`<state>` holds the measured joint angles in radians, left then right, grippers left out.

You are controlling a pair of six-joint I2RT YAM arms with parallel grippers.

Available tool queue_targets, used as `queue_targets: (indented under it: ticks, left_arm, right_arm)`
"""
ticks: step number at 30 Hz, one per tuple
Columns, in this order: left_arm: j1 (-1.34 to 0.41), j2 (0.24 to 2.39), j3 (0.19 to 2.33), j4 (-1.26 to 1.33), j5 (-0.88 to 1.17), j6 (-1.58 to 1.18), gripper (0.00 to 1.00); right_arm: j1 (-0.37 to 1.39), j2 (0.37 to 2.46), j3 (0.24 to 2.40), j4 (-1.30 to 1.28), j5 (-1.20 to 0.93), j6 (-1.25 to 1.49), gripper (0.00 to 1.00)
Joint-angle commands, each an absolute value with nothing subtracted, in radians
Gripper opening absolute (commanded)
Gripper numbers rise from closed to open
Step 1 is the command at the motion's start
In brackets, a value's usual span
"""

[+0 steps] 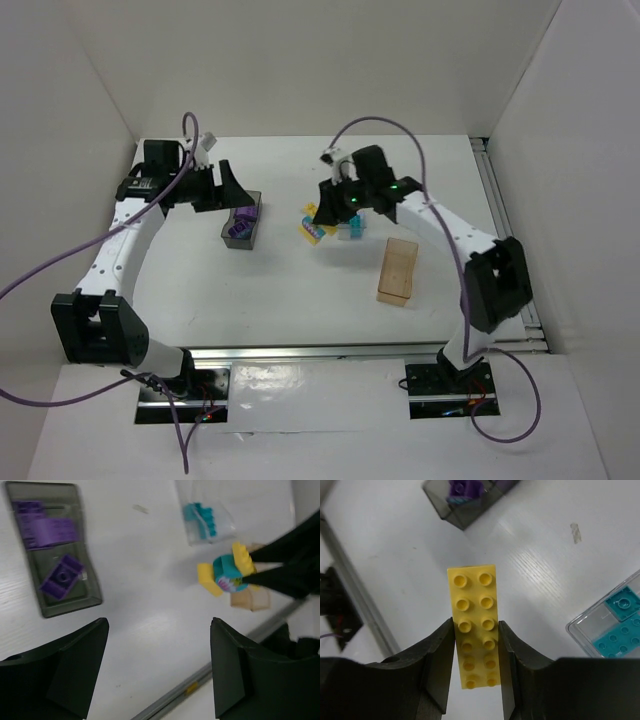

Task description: Sort the legos into containers by color

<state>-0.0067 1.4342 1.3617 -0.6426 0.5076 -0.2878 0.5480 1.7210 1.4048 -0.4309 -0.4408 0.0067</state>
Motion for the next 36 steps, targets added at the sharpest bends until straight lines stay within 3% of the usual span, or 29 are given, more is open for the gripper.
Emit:
queue_targets:
  ticks: [1, 4, 9, 19, 24, 32, 33, 35, 36]
  left_arm:
    - [-0.024, 1.428, 1.332, -0.551, 0.877, -0.187, 0.85]
    - [-0.035, 1.428, 1.301, -0.502, 1.043, -0.187, 0.83]
    - [-0.118, 1.417, 1.292, -0.430, 1.163, -0.187, 0.90]
    - [-0.265, 1.459, 1.328, -0.396, 1.117, -0.198, 0.90]
    - [-0.316, 1.480, 1.318, -0.295, 1.117, -0.268, 0.85]
    - [-0.350, 1.489, 1.270, -0.121, 1.092, -0.407, 0.57]
    - [-0.350, 1.489, 1.270, -0.121, 1.092, -0.407, 0.43]
    - [-0.350, 1.499, 1.270, -0.139, 1.077, -0.407, 0.26]
    - [-0.350, 1.499, 1.281, -0.152, 1.077, -0.397, 0.08]
  right_arm:
    - [0.467, 1.565, 1.295, -0.243, -0.835, 0.150, 0.14]
    - [0.425, 1.494, 1.237, -0.141, -0.984, 0.259, 0.14]
    - [0.411, 1.428, 1.212, -0.065, -1.074, 0.328, 0.14]
    - [0.411, 1.408, 1.212, -0.081, -1.083, 0.339, 0.14]
    - [0.411, 1.408, 1.201, -0.071, -1.083, 0.333, 0.14]
    - [0.420, 1.408, 1.212, -0.113, -1.074, 0.322, 0.14]
    - [0.420, 1.408, 1.221, -0.126, -1.065, 0.301, 0.14]
    - [0.420, 1.408, 1.230, -0.185, -1.026, 0.275, 0.14]
    - [0.420, 1.408, 1.239, -0.216, -1.002, 0.255, 0.14]
